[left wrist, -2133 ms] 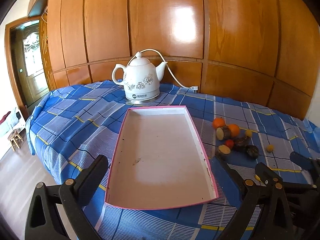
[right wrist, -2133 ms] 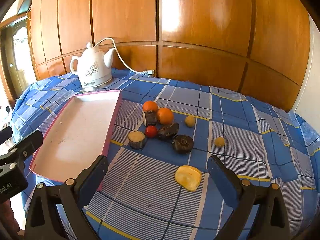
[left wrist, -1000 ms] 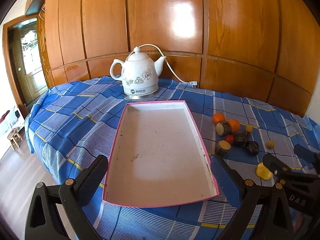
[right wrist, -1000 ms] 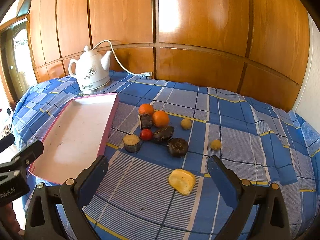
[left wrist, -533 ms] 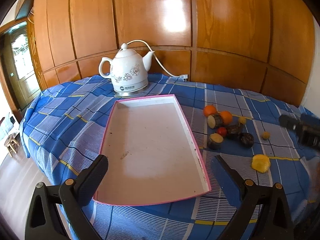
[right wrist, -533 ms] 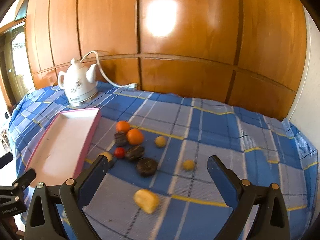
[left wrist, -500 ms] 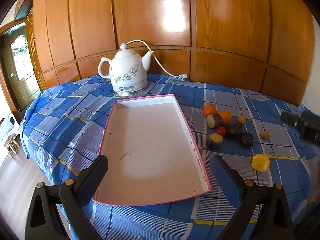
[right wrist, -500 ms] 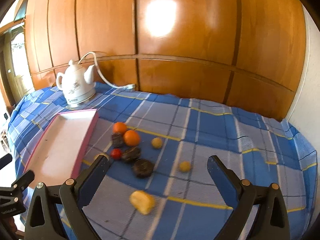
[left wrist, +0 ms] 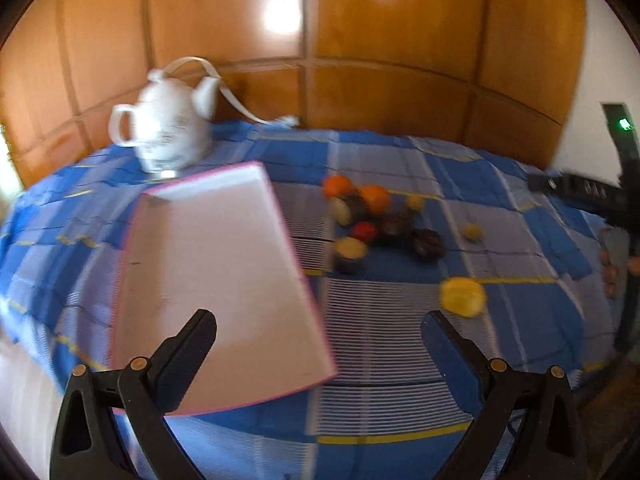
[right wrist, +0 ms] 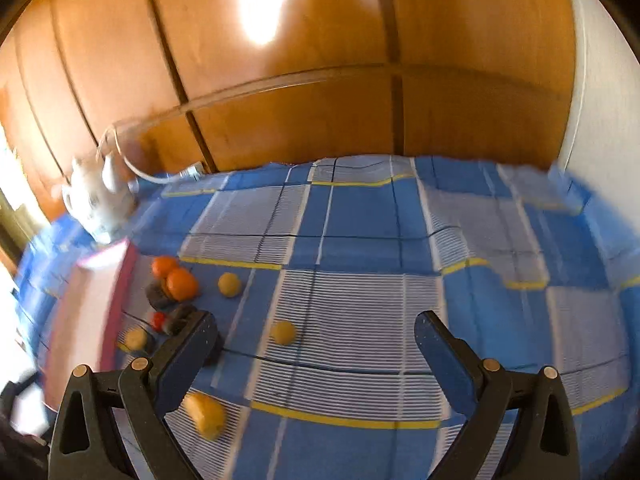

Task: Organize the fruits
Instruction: 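Grasp the yellow cut slice with the left gripper while the right tool moves toward the tan potato, then carry the yellow slice into the pink tray with the left gripper while the right grasps the tan potato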

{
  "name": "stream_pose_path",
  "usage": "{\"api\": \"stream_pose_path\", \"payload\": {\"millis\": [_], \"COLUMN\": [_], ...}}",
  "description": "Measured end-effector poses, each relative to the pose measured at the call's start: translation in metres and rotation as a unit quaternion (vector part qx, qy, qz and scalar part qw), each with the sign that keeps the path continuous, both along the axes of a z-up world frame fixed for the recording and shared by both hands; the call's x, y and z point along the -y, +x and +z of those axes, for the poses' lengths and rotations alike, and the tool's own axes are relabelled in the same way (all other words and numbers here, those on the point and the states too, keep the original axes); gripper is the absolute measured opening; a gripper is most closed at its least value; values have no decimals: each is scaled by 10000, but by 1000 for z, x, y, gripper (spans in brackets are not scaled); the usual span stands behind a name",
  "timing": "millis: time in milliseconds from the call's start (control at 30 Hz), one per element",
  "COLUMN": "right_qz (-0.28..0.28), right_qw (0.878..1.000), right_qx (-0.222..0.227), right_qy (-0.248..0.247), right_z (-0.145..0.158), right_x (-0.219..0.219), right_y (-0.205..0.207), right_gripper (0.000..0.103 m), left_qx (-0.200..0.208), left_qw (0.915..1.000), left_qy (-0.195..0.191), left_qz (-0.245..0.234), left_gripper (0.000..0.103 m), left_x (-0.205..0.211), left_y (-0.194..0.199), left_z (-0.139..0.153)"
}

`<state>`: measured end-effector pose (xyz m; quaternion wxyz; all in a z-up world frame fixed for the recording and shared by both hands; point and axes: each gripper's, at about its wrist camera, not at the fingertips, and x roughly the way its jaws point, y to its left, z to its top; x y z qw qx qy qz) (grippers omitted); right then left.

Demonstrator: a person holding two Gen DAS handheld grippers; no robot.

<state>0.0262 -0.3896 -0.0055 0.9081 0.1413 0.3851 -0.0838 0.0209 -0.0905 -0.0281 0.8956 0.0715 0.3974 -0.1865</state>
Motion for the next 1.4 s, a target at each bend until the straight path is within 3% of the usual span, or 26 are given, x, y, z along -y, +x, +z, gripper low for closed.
{"api": "stream_pose_path", "payload": {"millis": [100, 300, 633, 667, 700, 733, 800, 933, 1033, 1233, 1400], "right_qz": [-50, 35, -31, -37, -41, -40, -17, 103, 214, 380, 467], "right_qw": [9999, 9996, 9990, 9989, 9989, 9989, 9985, 9962, 9942, 9879, 9869], "right_qx": [-11, -98, -184, -202, -237, -271, -387, -767, -1002, -1454, -1490], "right_qy": [112, 246, 417, 411, 392, 387, 391, 399, 334, 384, 394], "right_z": [1, 0, -4, -5, -7, -8, -12, -26, -36, -55, -63], "right_x": [4, 3, 8, 8, 8, 8, 8, 4, -1, -10, -19], "right_y": [0, 1, 3, 4, 5, 6, 9, 18, 21, 33, 56], "right_gripper": [99, 98, 98, 98, 98, 95, 86, 64, 57, 50, 50], "left_qx": [-152, -972, -1166, -1185, -1213, -1305, -1050, -890, -761, -500, -492], "left_qw": [9989, 9913, 9845, 9836, 9824, 9797, 9822, 9865, 9881, 9894, 9892], "left_qy": [199, -61, 79, 120, 184, 258, 276, 209, 97, 14, 2], "left_qz": [-387, -886, -1310, -1357, -1411, -1496, -1530, -1361, -1333, -1365, -1383], "left_gripper": [99, 80, 79, 71, 54, 52, 46, 45, 46, 48, 48], "left_x": [27, 66, 132, 136, 140, 143, 142, 128, 117, 114, 113], "left_y": [8, 25, 35, 35, 36, 36, 31, 30, 28, 21, 22], "left_z": [-8, -28, -56, -60, -66, -74, -73, -74, -75, -81, -82]}}
